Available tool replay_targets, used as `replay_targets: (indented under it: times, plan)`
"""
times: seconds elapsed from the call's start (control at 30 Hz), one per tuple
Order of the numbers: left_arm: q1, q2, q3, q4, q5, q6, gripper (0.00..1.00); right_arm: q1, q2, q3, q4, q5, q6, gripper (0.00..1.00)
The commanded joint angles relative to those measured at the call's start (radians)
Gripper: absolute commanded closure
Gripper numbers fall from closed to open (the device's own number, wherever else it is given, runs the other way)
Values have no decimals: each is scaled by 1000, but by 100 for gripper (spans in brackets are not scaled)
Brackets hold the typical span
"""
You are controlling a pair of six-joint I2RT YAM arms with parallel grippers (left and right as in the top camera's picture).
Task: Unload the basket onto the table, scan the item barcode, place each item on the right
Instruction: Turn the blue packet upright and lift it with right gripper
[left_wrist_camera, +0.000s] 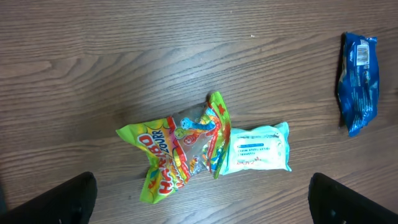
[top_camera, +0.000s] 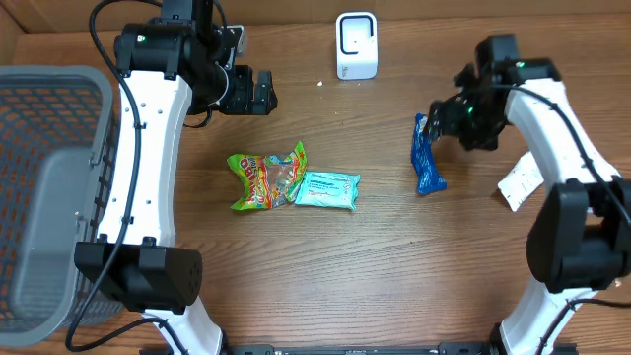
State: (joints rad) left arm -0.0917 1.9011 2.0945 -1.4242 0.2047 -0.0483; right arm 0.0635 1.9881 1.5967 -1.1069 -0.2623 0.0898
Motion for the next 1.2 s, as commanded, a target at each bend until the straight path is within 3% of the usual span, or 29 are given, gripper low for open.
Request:
replay_targets:
  times: [0.0, 0.13, 0.3, 0.7, 1.1, 1.17]
  plan:
    - [-7, -5, 17, 0, -3, 19, 0, 6, 24, -51, 59, -32, -56, 13]
    - [-7, -5, 17, 0, -3, 19, 0, 5, 44, -120, 167, -31, -66, 13]
    - [-7, -5, 17, 0, -3, 19, 0, -22, 65, -149, 223, -32, -99, 34]
    - [-7, -5, 17, 0, -3, 19, 0, -89, 116, -200, 291, -266, -172, 39]
    - [-7, -5, 17, 0, -3, 19, 0, -89, 116, -334, 376, -282, -59, 89]
    - [-7, -5, 17, 0, -3, 19, 0, -89, 114, -329, 368, -288, -59, 93]
